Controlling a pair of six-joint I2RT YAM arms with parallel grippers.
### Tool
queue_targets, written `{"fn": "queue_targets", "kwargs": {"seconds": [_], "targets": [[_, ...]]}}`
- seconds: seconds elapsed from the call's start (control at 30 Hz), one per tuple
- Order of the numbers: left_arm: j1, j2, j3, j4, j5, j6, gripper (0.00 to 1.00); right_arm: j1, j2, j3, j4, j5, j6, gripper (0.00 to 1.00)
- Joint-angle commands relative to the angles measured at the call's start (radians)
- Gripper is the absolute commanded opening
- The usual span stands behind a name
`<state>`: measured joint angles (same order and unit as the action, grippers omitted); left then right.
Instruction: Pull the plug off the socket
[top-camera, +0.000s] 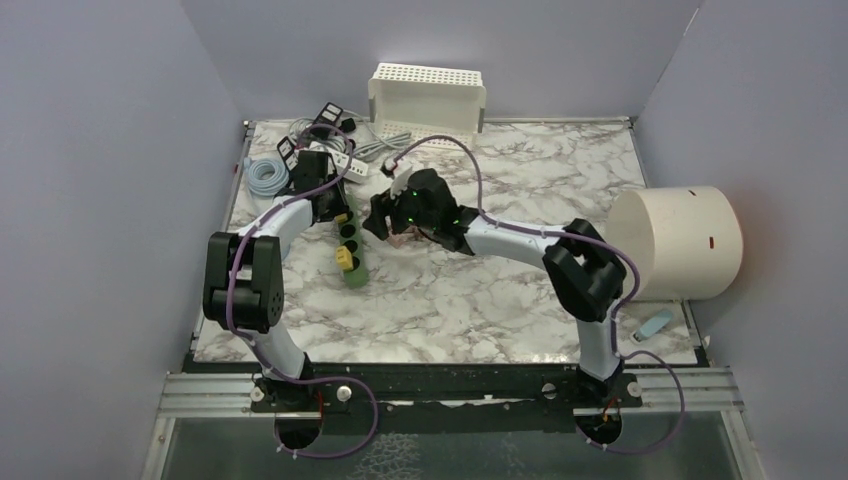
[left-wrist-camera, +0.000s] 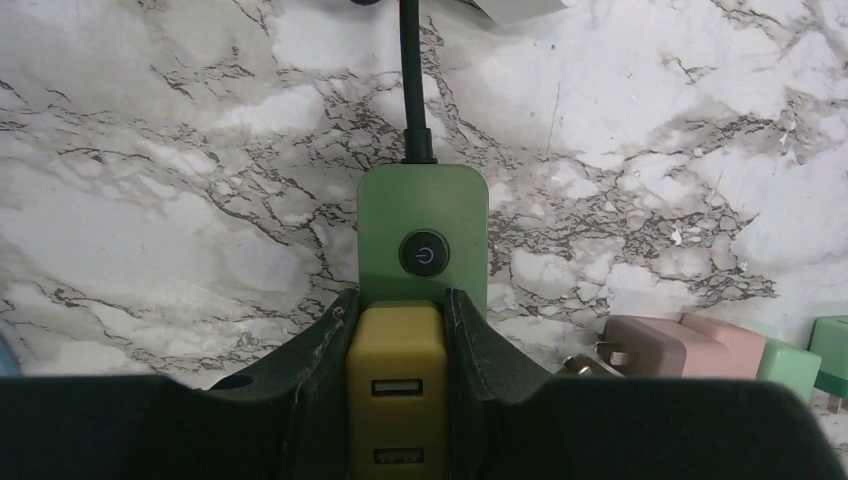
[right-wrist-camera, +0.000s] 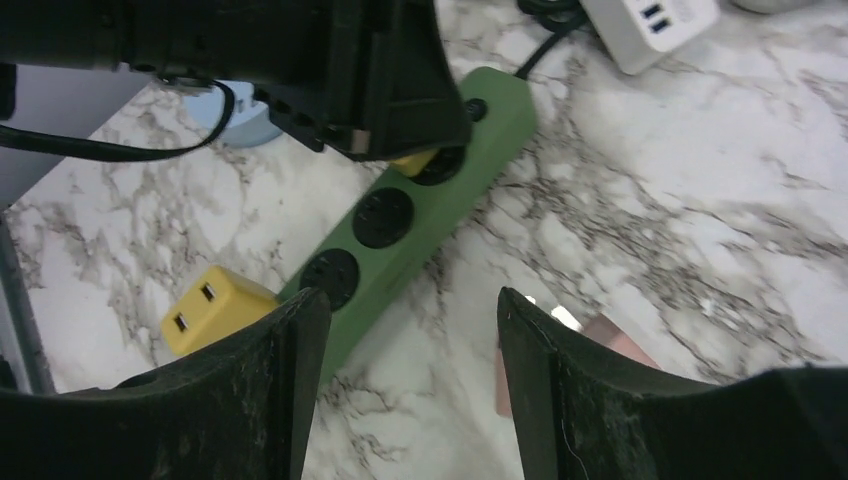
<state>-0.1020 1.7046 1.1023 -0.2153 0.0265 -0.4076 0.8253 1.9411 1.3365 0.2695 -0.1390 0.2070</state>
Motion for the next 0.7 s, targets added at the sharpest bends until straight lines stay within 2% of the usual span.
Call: {"fn": "queue_targets", "kwargs": {"seconds": [0.0,0.2,0.23,0.3,0.33,0.47,0.57,0.67], "targets": [[0.002,0.003,0.019,-0.005,-0.024,0.001,0.00,0.035,0.105,0.154,-0.083,-0.110,-0.029,0.64],[0.005,0.048,0.017,-0.004,-0.013,0.002,0.00,0.086,0.237,0.243,-0.091,-0.152,-0.030,0.52],[0.006,0.053,0.018,-0.003,-0.012,0.001,0.00,0.089,0.259,0.253,-0.092,-0.154,-0.020,0.44],[0.008,0.064,0.020,-0.003,-0.014,0.003,0.00,0.092,0.300,0.268,-0.092,-0.176,0.006,0.19],[0.012,0.069,0.021,-0.004,-0.014,0.004,0.00,0.092,0.321,0.276,-0.094,-0.189,0.018,0.14],[0.029,0.091,0.031,-0.003,0.009,-0.001,0.00,0.112,0.382,0.303,-0.111,-0.209,0.025,0.13],[0.033,0.099,0.041,-0.004,0.022,-0.003,0.00,0.126,0.405,0.323,-0.127,-0.206,0.020,0.01],[0.037,0.102,0.046,-0.004,0.038,-0.006,0.00,0.129,0.428,0.340,-0.145,-0.192,0.029,0.01]]}}
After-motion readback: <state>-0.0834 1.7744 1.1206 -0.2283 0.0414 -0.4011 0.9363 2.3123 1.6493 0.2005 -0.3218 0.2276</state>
